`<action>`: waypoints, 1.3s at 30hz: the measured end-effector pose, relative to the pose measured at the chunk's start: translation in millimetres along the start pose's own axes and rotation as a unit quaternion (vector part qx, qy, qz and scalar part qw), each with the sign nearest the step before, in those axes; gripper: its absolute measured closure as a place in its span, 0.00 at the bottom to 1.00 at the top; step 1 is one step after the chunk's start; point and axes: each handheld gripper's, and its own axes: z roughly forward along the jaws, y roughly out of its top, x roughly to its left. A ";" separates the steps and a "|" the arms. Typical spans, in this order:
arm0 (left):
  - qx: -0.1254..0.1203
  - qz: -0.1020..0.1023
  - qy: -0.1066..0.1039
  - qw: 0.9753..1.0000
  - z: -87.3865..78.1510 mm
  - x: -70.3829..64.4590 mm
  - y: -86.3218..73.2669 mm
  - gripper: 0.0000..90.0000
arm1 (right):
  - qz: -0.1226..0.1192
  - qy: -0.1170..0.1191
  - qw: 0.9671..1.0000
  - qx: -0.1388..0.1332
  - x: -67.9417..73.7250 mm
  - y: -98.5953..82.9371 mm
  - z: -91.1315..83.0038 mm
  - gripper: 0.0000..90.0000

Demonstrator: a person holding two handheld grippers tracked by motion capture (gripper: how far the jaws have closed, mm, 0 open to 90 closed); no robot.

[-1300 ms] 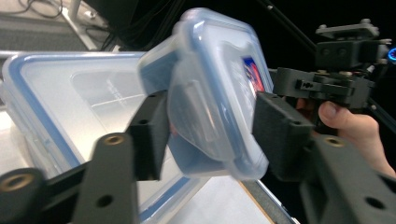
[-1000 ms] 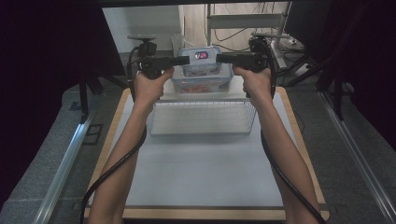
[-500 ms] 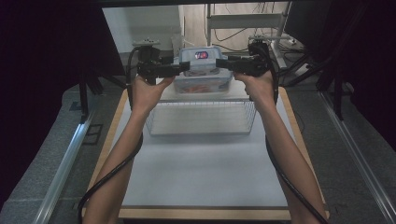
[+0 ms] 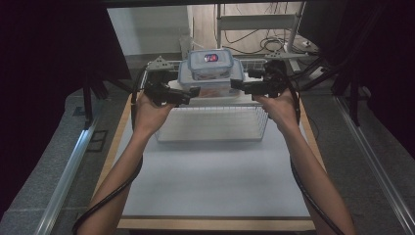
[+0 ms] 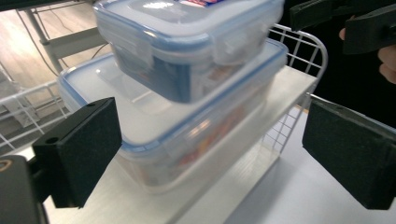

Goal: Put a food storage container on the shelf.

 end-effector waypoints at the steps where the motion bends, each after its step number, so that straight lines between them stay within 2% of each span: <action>1: -0.002 -0.001 -0.006 1.000 -1.5 -1.2 -2.4 0.05 | -0.002 0.001 1.000 0.001 1.0 -2.2 -1.0 0.09; 4: -0.009 -0.004 -0.019 1.000 -5.6 -4.9 -9.2 0.04 | -0.012 -0.002 1.000 0.006 4.5 -7.9 -2.9 0.08; 8: -0.013 0.008 -0.015 1.000 -11.1 -11.8 -17.5 0.04 | -0.030 -0.004 0.999 0.012 11.7 -15.5 -5.5 0.07; 16: -0.015 0.025 -0.015 0.999 -19.1 -24.5 -36.7 0.04 | -0.041 0.002 0.999 0.017 23.9 -30.3 -9.6 0.06; 33: -0.009 0.034 -0.020 0.999 -24.1 -39.6 -78.4 0.04 | -0.062 0.003 0.997 0.034 42.1 -62.7 -12.7 0.06; 39: -0.010 0.030 -0.027 0.999 -24.2 -44.6 -92.1 0.04 | -0.073 0.000 0.997 0.037 48.3 -75.2 -12.7 0.06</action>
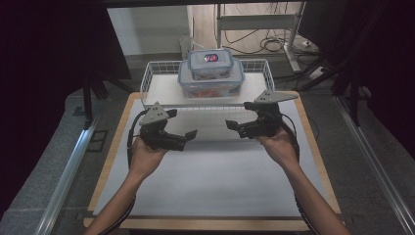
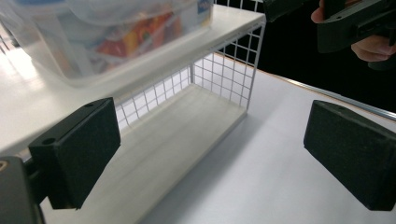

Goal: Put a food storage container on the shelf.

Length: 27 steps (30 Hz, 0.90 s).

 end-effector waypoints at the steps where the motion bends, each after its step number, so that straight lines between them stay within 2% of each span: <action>1: 0.001 0.002 0.001 1.000 0.0 -1.3 -3.2 0.04 | -0.001 0.000 1.000 0.001 1.2 -1.9 -0.1 0.06; 9: 0.002 -0.007 0.002 1.000 -0.3 -6.0 -22.1 0.04 | -0.009 0.002 1.000 0.005 10.8 -16.4 -0.9 0.06; 15: 0.009 -0.009 -0.004 1.000 0.1 -10.9 -36.4 0.04 | -0.013 0.005 1.000 0.016 16.5 -35.2 0.5 0.05; 27: 0.025 -0.007 -0.003 1.000 0.4 -23.7 -60.6 0.04 | -0.002 -0.001 0.999 0.032 20.4 -66.6 -7.8 0.03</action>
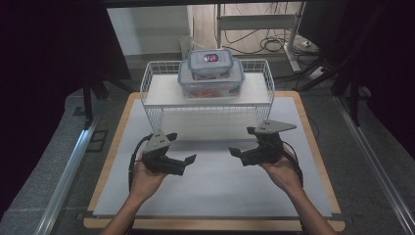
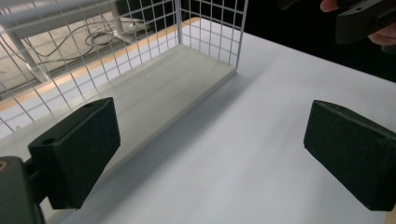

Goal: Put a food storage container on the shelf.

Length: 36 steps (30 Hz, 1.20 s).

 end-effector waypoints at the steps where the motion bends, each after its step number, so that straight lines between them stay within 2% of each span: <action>1: 0.001 -0.001 -0.001 1.000 -0.3 -0.5 -2.1 0.04 | 0.001 0.001 1.000 0.000 0.3 -2.9 -0.9 0.03; 4: 0.001 -0.003 -0.002 1.000 -2.0 -1.9 -7.8 0.04 | 0.007 0.001 1.000 0.006 1.1 -9.7 -3.5 0.03; 9: 0.018 0.004 -0.002 1.000 -6.8 -2.3 -15.1 0.04 | 0.007 -0.004 1.000 0.010 3.0 -20.0 -8.2 0.03; 21: 0.026 -0.014 -0.002 1.000 -19.1 -6.1 -42.7 0.04 | -0.004 -0.025 1.000 0.018 9.3 -46.4 -15.5 0.03; 27: 0.043 -0.001 0.016 0.999 -22.6 -10.6 -62.0 0.04 | 0.002 -0.030 0.999 0.024 9.0 -62.6 -20.3 0.03; 33: 0.058 0.008 0.031 0.998 -27.6 -16.4 -79.5 0.05 | -0.009 -0.040 0.998 0.040 9.6 -78.7 -23.0 0.03; 36: 0.061 0.006 0.030 0.998 -30.8 -18.7 -84.6 0.05 | -0.011 -0.041 0.998 0.048 10.6 -86.7 -24.7 0.03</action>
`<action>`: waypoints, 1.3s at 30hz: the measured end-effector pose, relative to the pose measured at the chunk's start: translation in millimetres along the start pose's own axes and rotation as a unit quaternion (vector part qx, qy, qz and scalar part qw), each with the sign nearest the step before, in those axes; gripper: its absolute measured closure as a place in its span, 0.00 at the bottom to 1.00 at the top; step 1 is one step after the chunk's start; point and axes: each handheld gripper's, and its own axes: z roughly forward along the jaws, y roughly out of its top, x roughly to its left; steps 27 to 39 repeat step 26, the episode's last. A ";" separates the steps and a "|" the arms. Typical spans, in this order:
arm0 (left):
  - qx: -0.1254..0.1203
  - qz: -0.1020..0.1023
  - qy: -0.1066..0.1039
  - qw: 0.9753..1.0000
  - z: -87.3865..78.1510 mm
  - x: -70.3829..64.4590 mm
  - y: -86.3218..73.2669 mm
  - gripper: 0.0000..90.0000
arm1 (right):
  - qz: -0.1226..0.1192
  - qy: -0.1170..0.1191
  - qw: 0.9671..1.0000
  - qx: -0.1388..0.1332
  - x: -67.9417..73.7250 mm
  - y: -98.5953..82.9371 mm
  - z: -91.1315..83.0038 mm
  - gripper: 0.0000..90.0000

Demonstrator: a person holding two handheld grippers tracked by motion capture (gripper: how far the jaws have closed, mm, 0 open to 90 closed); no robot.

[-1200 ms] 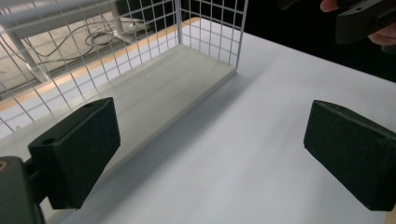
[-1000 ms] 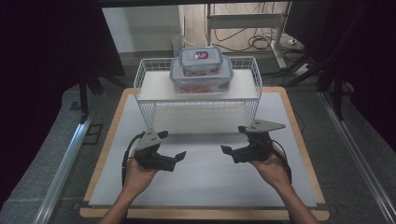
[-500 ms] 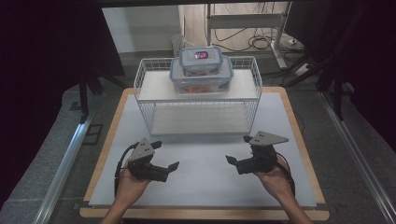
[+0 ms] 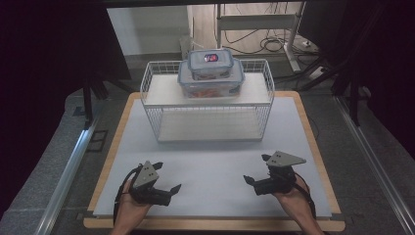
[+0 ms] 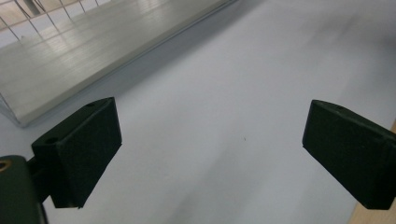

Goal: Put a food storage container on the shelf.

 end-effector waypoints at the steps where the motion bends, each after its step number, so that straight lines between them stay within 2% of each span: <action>1: 0.001 -0.001 0.000 1.000 -0.9 -0.8 -2.3 0.05 | 0.000 0.000 1.000 0.004 0.8 -2.8 -0.5 0.03; 7: 0.019 -0.005 0.002 1.000 -0.6 -4.2 -13.5 0.05 | -0.017 -0.013 0.999 0.026 7.4 -17.2 -4.4 0.03; 13: 0.039 -0.009 0.009 0.999 -0.8 -6.8 -23.9 0.05 | -0.016 -0.014 0.999 0.045 10.5 -30.4 -1.2 0.03; 19: 0.064 -0.028 0.016 0.997 -1.0 -3.4 -33.6 0.05 | -0.011 -0.012 0.998 0.065 8.9 -36.1 4.4 0.03; 23: 0.062 -0.041 0.013 0.997 -1.4 -0.6 -33.9 0.05 | -0.009 -0.012 0.997 0.072 8.2 -37.5 6.0 0.03; 39: 0.064 -0.038 0.015 0.997 -0.6 -1.2 -32.9 0.05 | -0.007 -0.013 0.997 0.074 7.2 -38.1 6.6 0.03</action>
